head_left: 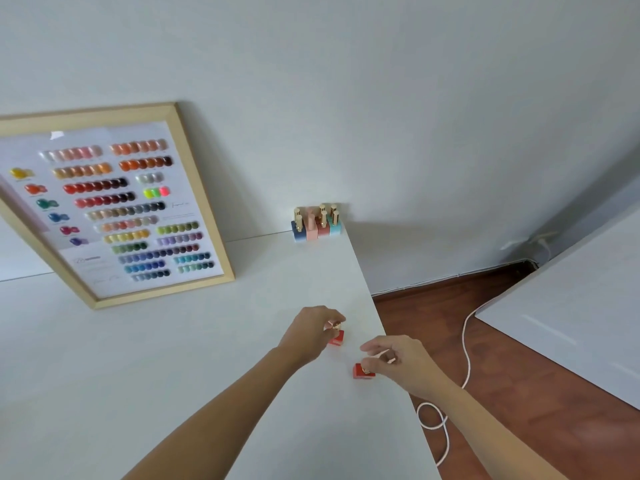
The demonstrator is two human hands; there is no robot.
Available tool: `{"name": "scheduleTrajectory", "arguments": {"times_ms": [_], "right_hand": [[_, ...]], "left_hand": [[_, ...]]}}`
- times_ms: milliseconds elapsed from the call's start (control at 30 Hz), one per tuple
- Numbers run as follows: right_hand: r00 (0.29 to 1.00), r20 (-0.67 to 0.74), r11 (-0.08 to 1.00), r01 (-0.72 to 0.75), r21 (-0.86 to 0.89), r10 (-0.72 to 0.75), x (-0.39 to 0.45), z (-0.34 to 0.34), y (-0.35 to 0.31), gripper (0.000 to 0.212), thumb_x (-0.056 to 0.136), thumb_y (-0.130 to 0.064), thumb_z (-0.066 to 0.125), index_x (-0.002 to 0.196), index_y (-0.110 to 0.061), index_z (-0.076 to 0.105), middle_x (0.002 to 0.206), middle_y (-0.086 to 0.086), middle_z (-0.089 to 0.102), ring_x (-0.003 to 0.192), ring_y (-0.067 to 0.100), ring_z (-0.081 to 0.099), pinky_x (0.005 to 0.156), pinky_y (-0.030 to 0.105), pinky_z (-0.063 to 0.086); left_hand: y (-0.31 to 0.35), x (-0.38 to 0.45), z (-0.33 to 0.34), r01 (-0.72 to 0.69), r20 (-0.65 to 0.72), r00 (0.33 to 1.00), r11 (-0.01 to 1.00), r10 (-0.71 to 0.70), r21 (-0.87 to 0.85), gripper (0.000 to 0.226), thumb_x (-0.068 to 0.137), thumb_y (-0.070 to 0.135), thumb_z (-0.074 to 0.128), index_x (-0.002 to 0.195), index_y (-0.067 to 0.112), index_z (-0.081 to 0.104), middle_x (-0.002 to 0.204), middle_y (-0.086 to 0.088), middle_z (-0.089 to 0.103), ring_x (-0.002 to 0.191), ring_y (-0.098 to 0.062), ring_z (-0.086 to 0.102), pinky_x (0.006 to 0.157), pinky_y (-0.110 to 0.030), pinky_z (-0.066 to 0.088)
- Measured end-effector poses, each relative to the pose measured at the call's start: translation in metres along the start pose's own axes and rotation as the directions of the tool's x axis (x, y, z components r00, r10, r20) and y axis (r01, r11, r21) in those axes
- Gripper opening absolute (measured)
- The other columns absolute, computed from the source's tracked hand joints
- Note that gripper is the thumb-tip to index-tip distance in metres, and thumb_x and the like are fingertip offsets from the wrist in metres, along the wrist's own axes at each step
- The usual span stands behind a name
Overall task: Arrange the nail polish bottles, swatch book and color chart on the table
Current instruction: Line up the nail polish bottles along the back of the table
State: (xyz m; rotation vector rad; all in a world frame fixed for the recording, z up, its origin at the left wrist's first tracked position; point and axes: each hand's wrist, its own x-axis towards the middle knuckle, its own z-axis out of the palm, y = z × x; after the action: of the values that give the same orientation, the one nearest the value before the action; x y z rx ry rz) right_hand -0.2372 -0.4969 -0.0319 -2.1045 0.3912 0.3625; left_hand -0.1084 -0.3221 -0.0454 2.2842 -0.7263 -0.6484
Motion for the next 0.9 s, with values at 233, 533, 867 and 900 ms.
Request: {"name": "scheduleTrajectory", "arguments": {"times_ms": [233, 533, 867, 900], "right_hand": [[0.993, -0.063, 0.977, 0.082, -0.195, -0.096, -0.004, 0.022, 0.011, 0.021, 0.079, -0.014, 0.073, 0.097, -0.025, 0.070, 0.093, -0.007, 0.069, 0.081, 0.005, 0.061, 0.074, 0.009, 0.047], [0.978, -0.137, 0.975, 0.135, -0.174, -0.160, 0.030, 0.016, -0.009, 0.016, 0.081, -0.009, 0.069, 0.095, -0.016, 0.070, 0.080, -0.011, 0.066, 0.075, -0.004, 0.060, 0.070, 0.005, 0.044], [0.946, -0.213, 0.965, 0.214, -0.153, -0.244, 0.126, 0.009, -0.065, 0.013, 0.077, -0.001, 0.070, 0.080, -0.011, 0.063, 0.072, 0.003, 0.068, 0.065, 0.011, 0.063, 0.064, 0.015, 0.050], [0.944, -0.213, 0.962, 0.221, -0.160, -0.252, 0.136, 0.010, -0.069, 0.013, 0.077, -0.001, 0.070, 0.080, -0.011, 0.063, 0.072, 0.003, 0.068, 0.066, 0.010, 0.063, 0.064, 0.014, 0.050]], "left_hand": [[-0.003, 0.004, -0.001, 0.045, -0.053, 0.998, 0.999, -0.043, 0.031, 0.025, 0.092, 0.012, 0.058, 0.114, 0.015, 0.068, 0.111, -0.003, 0.070, 0.104, -0.018, 0.063, 0.090, -0.030, 0.051], [-0.025, 0.017, -0.042, 0.091, -0.209, 0.974, 0.996, -0.088, 0.006, 0.025, 0.092, 0.013, 0.061, 0.115, 0.013, 0.068, 0.110, -0.004, 0.072, 0.100, -0.017, 0.066, 0.091, -0.028, 0.054], [-0.053, 0.076, -0.101, 0.187, -0.322, 0.930, 0.982, -0.179, -0.006, 0.027, 0.092, 0.012, 0.061, 0.118, 0.011, 0.067, 0.111, -0.007, 0.071, 0.096, -0.018, 0.068, 0.084, -0.022, 0.052], [-0.055, 0.083, -0.105, 0.192, -0.323, 0.928, 0.981, -0.185, -0.009, 0.026, 0.092, 0.011, 0.061, 0.118, 0.011, 0.067, 0.111, -0.007, 0.071, 0.096, -0.018, 0.068, 0.083, -0.021, 0.051]]}}
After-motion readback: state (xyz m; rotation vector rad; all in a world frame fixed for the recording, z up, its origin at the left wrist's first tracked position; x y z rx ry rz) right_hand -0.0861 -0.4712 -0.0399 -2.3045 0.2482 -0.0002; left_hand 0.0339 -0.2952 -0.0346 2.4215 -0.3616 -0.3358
